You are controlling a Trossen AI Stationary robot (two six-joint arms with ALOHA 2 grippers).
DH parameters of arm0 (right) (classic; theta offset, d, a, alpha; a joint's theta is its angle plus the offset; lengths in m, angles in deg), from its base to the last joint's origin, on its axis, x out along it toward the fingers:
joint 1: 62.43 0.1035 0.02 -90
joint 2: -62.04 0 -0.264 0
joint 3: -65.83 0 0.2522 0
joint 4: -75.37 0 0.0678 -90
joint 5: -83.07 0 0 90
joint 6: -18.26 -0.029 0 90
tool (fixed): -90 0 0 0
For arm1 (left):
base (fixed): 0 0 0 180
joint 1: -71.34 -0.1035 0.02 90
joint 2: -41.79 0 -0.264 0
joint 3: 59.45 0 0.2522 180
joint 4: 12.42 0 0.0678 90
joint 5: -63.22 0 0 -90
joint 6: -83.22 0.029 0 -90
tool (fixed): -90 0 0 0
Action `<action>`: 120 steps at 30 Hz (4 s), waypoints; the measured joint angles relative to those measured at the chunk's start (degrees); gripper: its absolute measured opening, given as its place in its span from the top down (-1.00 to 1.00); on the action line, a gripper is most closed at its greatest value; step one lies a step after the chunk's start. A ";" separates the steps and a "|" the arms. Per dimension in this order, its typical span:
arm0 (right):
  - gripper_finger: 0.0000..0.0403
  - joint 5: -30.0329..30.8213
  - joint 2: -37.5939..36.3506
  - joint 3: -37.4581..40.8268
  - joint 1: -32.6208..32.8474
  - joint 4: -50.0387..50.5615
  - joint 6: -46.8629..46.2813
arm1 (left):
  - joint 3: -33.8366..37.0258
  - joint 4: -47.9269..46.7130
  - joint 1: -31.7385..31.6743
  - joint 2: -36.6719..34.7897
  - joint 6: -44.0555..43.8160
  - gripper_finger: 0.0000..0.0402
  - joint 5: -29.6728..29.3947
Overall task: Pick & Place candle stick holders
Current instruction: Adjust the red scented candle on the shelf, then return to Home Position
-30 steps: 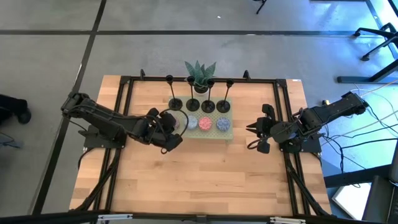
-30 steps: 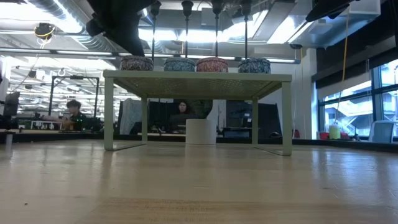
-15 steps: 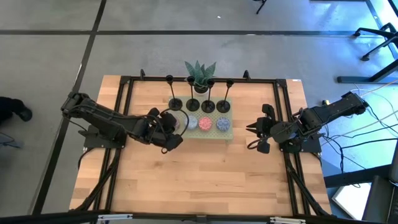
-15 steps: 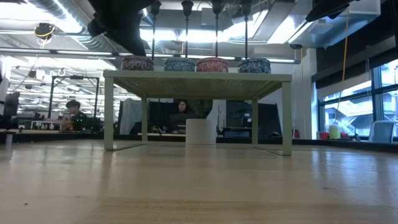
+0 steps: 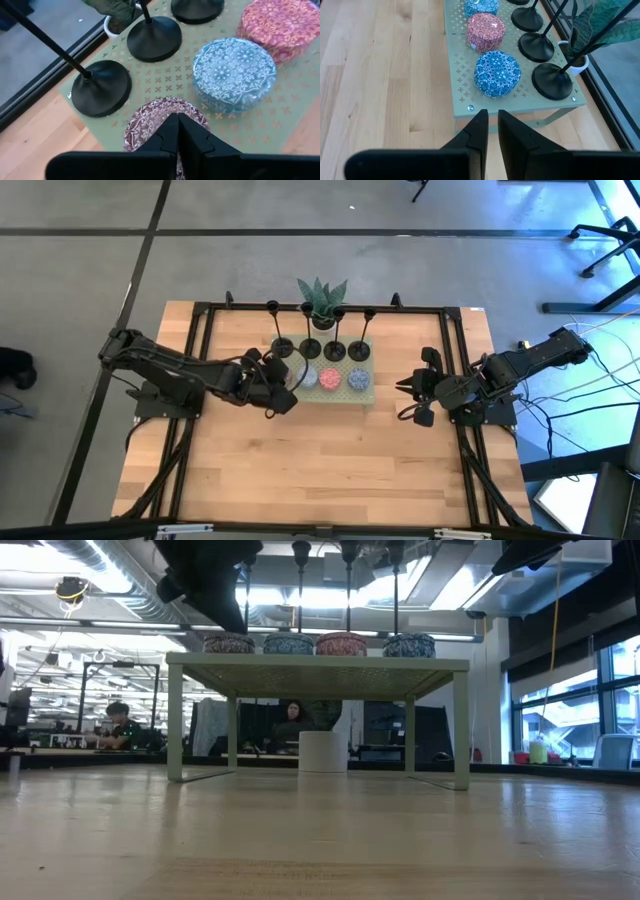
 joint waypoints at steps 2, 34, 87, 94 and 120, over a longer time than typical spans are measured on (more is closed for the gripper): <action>0.77 0.00 0.00 0.00 0.00 0.00 0.00 | 0.01 -0.06 -0.23 0.00 0.01 0.99 0.01; 0.77 0.08 -1.30 -1.88 -0.22 -8.93 9.56 | -5.94 0.33 17.12 -25.62 28.19 0.97 -23.32; 0.77 -15.29 -55.22 45.40 -8.61 -39.55 23.50 | 55.06 57.47 14.51 -75.18 67.32 0.97 23.55; 0.77 -13.15 -55.63 48.06 -9.44 -42.40 23.48 | 57.87 58.30 6.83 -75.17 60.48 0.97 26.83; 0.77 -13.98 -55.60 56.39 -12.33 -50.95 20.11 | 63.63 63.19 -8.82 -75.23 54.38 0.97 38.09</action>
